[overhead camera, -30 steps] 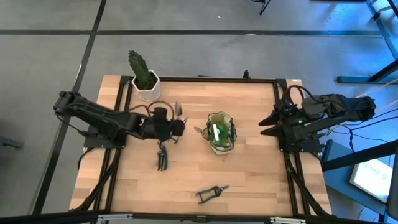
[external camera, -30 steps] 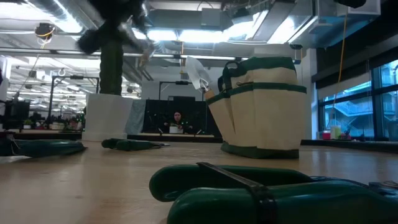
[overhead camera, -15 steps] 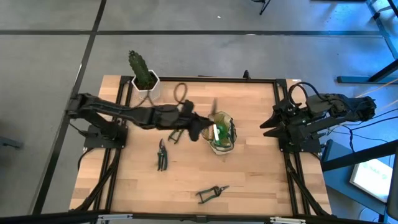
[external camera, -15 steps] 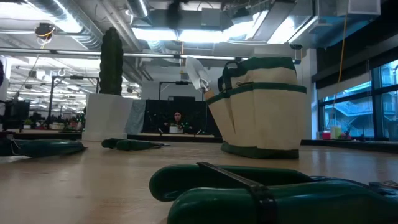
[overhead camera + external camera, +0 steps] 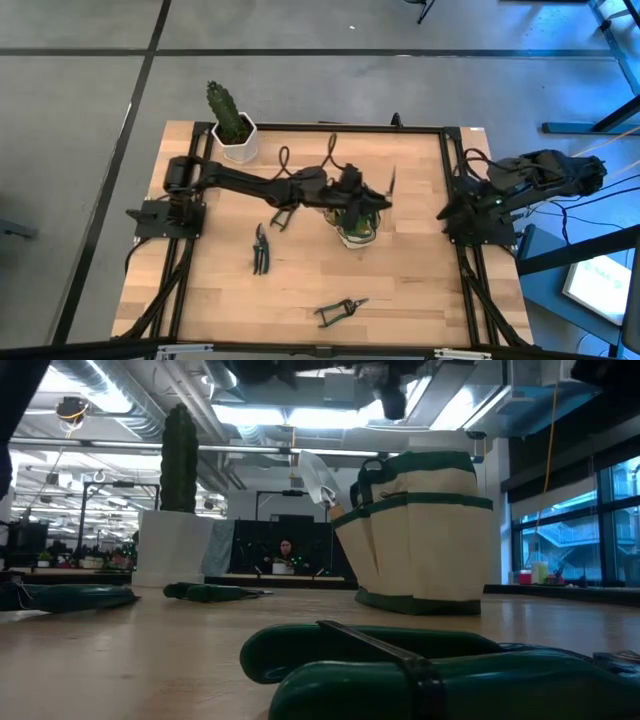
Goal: Pick & Place Garden tools in Gardening bag
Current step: Put the trowel into the gardening bag
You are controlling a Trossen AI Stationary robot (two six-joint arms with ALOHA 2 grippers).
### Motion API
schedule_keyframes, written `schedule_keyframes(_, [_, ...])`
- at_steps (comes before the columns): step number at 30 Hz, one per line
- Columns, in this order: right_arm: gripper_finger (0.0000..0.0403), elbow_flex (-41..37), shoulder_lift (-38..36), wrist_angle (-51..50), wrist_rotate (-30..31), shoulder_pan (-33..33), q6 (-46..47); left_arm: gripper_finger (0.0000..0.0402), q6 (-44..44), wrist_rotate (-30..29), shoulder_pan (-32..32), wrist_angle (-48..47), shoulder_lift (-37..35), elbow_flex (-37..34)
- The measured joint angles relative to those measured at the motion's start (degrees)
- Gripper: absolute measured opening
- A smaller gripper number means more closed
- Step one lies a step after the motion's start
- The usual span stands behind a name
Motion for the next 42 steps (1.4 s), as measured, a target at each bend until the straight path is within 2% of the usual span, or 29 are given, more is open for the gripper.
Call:
schedule_keyframes(3, [0.0228,-0.4,-2.4,3.1,-1.7,0.0,-0.8,0.0058,-2.0,3.8,0.5,0.3,1.2,1.0])
schedule_keyframes(9, [0.0212,-3.9,-7.1,14.5,-6.8,0.0,0.3,0.0058,-2.7,4.9,0.8,0.3,0.7,1.1])
schedule_keyframes(17, [0.0213,-9.5,-9.0,16.6,-8.4,0.0,0.7,0.0058,-5.0,11.6,0.8,-1.8,0.5,1.1])
schedule_keyframes(20, [0.0213,-12.7,-9.0,21.7,-10.1,0.0,4.7,0.0058,-5.9,13.4,0.8,-1.8,0.6,1.1])
schedule_keyframes(24, [0.0214,-16.9,-9.0,28.6,-2.1,-0.1,14.8,0.0058,-5.9,13.5,1.0,-1.8,0.6,1.1])
schedule_keyframes(26, [0.0214,-18.2,-9.0,28.9,2.0,-0.2,21.2,0.0058,-5.7,13.3,1.1,-1.8,0.6,1.1])
schedule_keyframes(28, [0.0214,-19.5,-9.0,29.4,4.9,-0.4,25.9,0.0058,-4.0,10.9,1.2,-2.8,0.6,1.1])
schedule_keyframes(30, [0.0214,-20.3,-9.0,29.9,5.9,-0.7,28.6,0.0058,-0.8,8.5,1.3,-4.9,0.6,1.1])
schedule_keyframes(34, [0.0214,-20.4,-9.0,34.6,6.6,-0.9,30.3,0.0058,3.5,8.1,2.2,-10.1,0.6,1.1])
schedule_keyframes(38, [0.0214,-20.3,-9.0,42.6,12.2,-1.0,35.0,0.0058,6.5,7.4,3.6,-13.7,0.6,1.1])
schedule_keyframes(42, [0.0214,-20.3,-9.0,41.8,19.8,-1.0,42.8,0.0058,16.4,3.9,3.7,-13.4,0.6,1.1])
